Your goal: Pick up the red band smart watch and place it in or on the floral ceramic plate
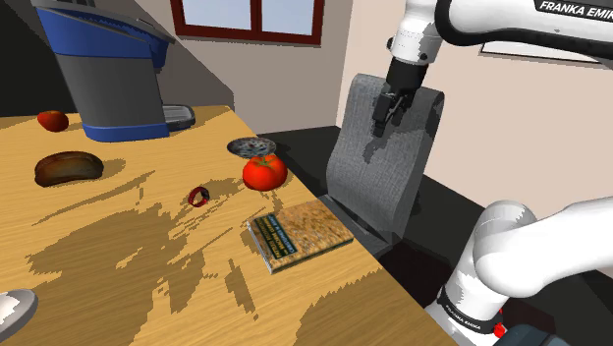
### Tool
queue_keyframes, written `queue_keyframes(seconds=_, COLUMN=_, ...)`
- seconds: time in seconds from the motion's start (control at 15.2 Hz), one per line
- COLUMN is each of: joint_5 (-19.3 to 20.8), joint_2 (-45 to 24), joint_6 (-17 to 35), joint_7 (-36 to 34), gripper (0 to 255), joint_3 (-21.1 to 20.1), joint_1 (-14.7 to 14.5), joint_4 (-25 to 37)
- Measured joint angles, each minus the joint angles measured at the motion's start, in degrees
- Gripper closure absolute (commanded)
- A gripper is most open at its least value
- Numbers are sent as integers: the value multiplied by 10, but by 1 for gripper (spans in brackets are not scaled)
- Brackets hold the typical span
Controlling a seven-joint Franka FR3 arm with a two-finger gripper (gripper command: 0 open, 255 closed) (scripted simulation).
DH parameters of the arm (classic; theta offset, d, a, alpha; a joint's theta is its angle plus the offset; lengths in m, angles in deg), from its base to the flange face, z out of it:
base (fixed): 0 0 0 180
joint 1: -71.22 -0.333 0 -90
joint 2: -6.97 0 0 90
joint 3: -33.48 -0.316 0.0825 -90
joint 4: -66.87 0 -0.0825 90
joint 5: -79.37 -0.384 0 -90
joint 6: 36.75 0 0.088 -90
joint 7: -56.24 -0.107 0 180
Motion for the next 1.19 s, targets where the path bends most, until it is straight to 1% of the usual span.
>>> queue_keyframes(seconds=0.13, joint_5=-3, joint_2=-4, joint_6=4, joint_7=-6, gripper=0, joint_3=-5, joint_1=-1, joint_4=-1)
queue_keyframes(seconds=0.53, joint_5=-32, joint_2=-72, joint_6=55, joint_7=-70, gripper=0, joint_3=-57, joint_1=-11, joint_4=11)
queue_keyframes(seconds=0.79, joint_5=-46, joint_2=-135, joint_6=90, joint_7=-119, gripper=0, joint_3=-96, joint_1=-17, joint_4=37)
queue_keyframes(seconds=1.19, joint_5=-47, joint_2=-243, joint_6=139, joint_7=-189, gripper=0, joint_3=-150, joint_1=-20, joint_4=93)
